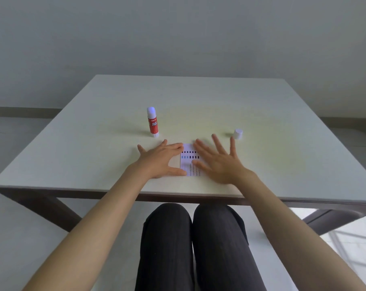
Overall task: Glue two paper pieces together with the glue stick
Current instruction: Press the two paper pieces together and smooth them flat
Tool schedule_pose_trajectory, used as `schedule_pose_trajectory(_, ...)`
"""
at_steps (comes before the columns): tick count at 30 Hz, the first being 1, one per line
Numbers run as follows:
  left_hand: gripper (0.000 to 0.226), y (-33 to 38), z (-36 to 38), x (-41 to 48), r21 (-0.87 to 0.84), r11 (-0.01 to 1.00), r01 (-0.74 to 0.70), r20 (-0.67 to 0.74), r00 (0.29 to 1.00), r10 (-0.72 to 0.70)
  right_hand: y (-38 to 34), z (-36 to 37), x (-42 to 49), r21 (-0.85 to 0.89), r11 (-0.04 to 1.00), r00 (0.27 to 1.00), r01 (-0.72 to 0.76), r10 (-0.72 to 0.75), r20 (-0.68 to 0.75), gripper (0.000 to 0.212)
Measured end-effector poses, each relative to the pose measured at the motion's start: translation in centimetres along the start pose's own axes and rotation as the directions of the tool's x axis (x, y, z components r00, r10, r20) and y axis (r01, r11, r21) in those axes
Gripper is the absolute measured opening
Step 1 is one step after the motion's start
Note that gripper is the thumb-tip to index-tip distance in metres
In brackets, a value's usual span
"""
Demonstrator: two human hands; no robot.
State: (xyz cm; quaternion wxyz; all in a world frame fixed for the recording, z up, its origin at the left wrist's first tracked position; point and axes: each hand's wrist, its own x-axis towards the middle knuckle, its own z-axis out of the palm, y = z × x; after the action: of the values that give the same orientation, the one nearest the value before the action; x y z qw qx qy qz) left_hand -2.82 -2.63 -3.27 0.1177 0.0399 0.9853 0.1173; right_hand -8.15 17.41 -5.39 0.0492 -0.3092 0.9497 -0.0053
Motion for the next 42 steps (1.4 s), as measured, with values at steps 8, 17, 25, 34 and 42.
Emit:
schedule_pose_trajectory(8,0.088,-0.1,0.1,0.1,-0.029,1.0,0.0,0.009,1.0,0.001,-2.6,1.8,-3.0,0.032,0.977,0.977,0.21,-0.208,-0.052,0.082)
schedule_pose_trajectory(17,0.087,-0.1,0.0,0.1,-0.016,1.0,0.01,0.03,0.999,-0.01,-2.8,1.5,-4.1,0.029,0.975,0.975,0.219,-0.218,-0.036,0.088)
schedule_pose_trajectory(25,0.088,0.2,-0.4,0.1,0.036,0.999,0.017,0.044,0.999,-0.019,-0.3,-0.2,-2.4,-0.021,0.998,0.998,0.059,-0.059,-0.009,0.079)
schedule_pose_trajectory(34,0.087,-0.1,-0.3,0.3,0.062,0.998,0.005,0.038,0.999,-0.007,1.7,0.4,-0.4,0.035,0.999,1.0,0.016,-0.016,0.002,0.069)
schedule_pose_trajectory(42,0.04,-2.6,0.6,-0.9,-0.61,0.759,-0.229,-0.458,0.883,-0.101,1.6,1.2,-0.9,0.068,0.997,0.994,0.043,-0.035,-0.104,0.073)
